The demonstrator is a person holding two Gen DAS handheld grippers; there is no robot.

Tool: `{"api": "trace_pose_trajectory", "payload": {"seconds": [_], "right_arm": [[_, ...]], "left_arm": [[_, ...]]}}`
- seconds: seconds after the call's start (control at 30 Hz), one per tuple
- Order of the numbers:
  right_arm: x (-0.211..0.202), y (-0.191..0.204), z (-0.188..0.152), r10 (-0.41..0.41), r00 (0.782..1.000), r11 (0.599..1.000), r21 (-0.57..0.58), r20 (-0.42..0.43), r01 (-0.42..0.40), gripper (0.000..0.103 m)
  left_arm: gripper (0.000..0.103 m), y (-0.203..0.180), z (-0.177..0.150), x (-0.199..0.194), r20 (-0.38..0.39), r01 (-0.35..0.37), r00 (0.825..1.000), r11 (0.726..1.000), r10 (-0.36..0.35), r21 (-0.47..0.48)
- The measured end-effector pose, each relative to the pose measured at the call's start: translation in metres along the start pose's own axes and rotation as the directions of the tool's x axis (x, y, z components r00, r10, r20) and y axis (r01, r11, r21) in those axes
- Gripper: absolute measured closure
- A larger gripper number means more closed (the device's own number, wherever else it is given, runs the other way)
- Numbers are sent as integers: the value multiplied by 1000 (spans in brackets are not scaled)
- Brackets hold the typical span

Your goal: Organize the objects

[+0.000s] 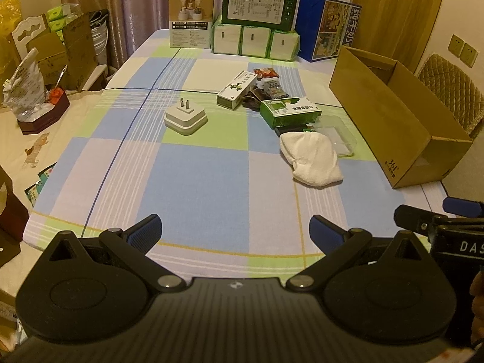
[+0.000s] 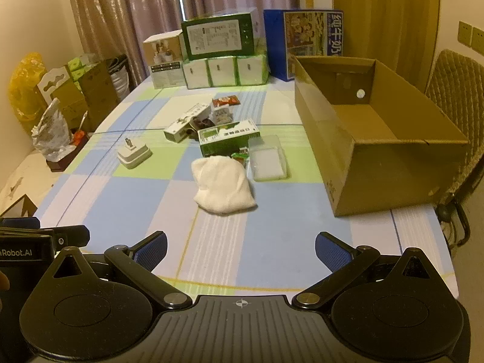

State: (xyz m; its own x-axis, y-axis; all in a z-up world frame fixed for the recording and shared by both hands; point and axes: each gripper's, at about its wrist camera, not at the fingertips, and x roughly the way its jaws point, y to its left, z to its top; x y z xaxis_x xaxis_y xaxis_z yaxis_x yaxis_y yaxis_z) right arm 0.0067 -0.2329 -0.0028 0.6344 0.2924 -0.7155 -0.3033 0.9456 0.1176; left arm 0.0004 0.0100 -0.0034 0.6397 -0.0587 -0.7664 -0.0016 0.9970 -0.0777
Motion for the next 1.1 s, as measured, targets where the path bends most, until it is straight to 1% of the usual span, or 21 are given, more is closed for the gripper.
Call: {"api": "trace_pose_trajectory", "payload": {"seconds": [0.17, 0.3, 0.43, 0.5, 0.6, 0.67, 0.73, 0.8, 0.97, 1.1], "right_arm": [[8, 3, 10, 18, 1000, 1000, -13, 16, -17, 2], [22, 7, 17, 18, 999, 999, -30, 26, -17, 2], [40, 11, 23, 25, 999, 998, -60, 32, -23, 2], [51, 13, 27, 29, 999, 997, -79, 33, -26, 2], [73, 15, 32, 31, 999, 995, -91, 27, -29, 2], [90, 16, 34, 29, 999, 995, -93, 17, -27, 2], [106, 18, 36, 24, 1000, 995, -98, 10, -23, 2], [121, 20, 37, 22, 1000, 994, -103, 1, -22, 2], [159, 25, 34, 7, 1000, 990, -138, -27, -10, 2], [182, 26, 34, -9, 999, 989, -150, -37, 3, 2]], "left_arm": [[1, 11, 14, 3, 5, 9, 1000, 1000, -9, 12], [1, 26, 32, 11, 8, 24, 1000, 999, -24, 31], [1, 43, 53, 21, 46, 38, 998, 996, -41, 80], [1, 50, 63, 30, 53, 39, 998, 993, -45, 109], [1, 60, 78, 47, 72, 36, 996, 988, -48, 150], [1, 69, 84, 59, 85, 45, 995, 988, -58, 150], [1, 78, 90, 74, 76, 77, 993, 988, -87, 132], [1, 85, 94, 91, 62, 86, 994, 987, -95, 134], [1, 94, 97, 130, 28, 96, 994, 978, -103, 186], [1, 101, 99, 153, 13, 109, 993, 971, -114, 212]]}}
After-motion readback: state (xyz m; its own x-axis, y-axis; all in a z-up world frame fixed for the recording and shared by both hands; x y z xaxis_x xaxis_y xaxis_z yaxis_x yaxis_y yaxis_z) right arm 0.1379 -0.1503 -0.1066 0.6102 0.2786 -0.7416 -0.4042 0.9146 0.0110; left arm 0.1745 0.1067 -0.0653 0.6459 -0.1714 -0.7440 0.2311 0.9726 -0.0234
